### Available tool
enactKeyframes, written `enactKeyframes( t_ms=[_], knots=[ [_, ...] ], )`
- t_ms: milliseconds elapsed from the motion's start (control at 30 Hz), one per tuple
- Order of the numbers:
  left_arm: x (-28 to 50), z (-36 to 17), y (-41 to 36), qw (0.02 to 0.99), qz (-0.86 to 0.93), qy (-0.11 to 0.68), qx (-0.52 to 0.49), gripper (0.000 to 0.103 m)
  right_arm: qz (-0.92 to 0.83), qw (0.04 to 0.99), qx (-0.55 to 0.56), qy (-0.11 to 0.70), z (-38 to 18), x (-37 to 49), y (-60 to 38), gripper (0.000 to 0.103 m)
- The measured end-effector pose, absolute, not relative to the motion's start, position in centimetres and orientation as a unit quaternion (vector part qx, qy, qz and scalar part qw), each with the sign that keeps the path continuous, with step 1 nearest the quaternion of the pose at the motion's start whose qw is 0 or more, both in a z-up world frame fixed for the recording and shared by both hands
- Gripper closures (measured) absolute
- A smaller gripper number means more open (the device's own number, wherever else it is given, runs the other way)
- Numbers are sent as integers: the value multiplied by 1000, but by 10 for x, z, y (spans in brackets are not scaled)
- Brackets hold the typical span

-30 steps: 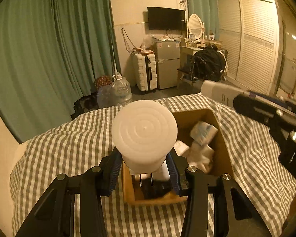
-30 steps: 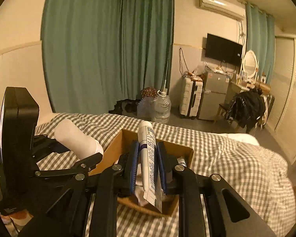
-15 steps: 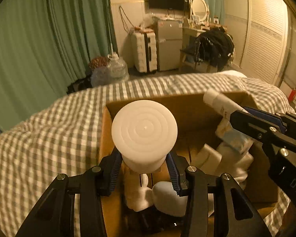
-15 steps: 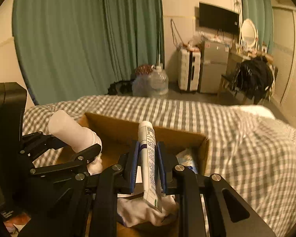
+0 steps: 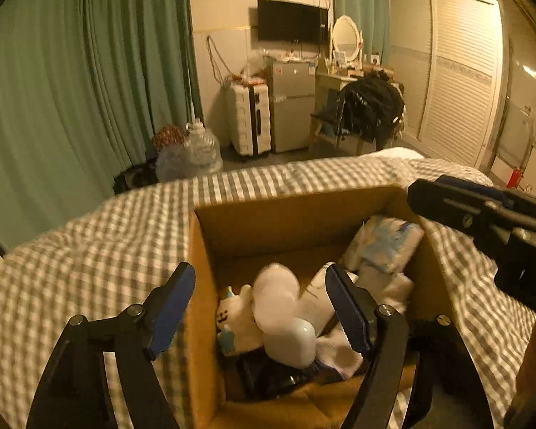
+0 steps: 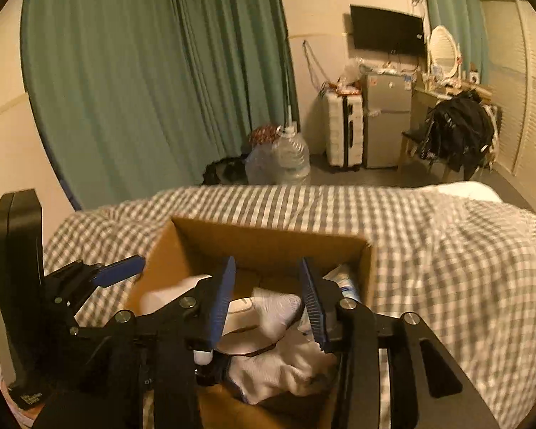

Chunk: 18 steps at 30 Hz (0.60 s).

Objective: Organize objects
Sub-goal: 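Open both tools to drop the cylinder and toothpaste into the box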

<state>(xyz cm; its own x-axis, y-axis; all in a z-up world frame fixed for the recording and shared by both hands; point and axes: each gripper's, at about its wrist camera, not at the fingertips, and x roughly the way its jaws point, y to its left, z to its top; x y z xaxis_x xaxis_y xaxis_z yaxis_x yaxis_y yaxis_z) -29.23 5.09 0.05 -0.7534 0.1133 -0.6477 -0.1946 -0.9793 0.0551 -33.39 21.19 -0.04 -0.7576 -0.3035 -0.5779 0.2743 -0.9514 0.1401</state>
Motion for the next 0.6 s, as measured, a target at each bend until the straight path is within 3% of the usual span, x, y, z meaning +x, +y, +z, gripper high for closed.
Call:
enactKeyframes(
  t_ms=[267,333,467,600],
  knots=[
    [-225,102,51,73,961,72,-256,6,-960,131,249,6,94,-261,220,54],
    [-199,130,47,72,968,71,-228,4,-964,125,233,12,118,-239,220,45],
    [-162,165,43,68,977,71,-190,1,-973,110,200,15,157,-198,226,37],
    [-124,191,38,63,984,69,-151,0,-982,100,158,6,189,-150,231,21]
  ],
)
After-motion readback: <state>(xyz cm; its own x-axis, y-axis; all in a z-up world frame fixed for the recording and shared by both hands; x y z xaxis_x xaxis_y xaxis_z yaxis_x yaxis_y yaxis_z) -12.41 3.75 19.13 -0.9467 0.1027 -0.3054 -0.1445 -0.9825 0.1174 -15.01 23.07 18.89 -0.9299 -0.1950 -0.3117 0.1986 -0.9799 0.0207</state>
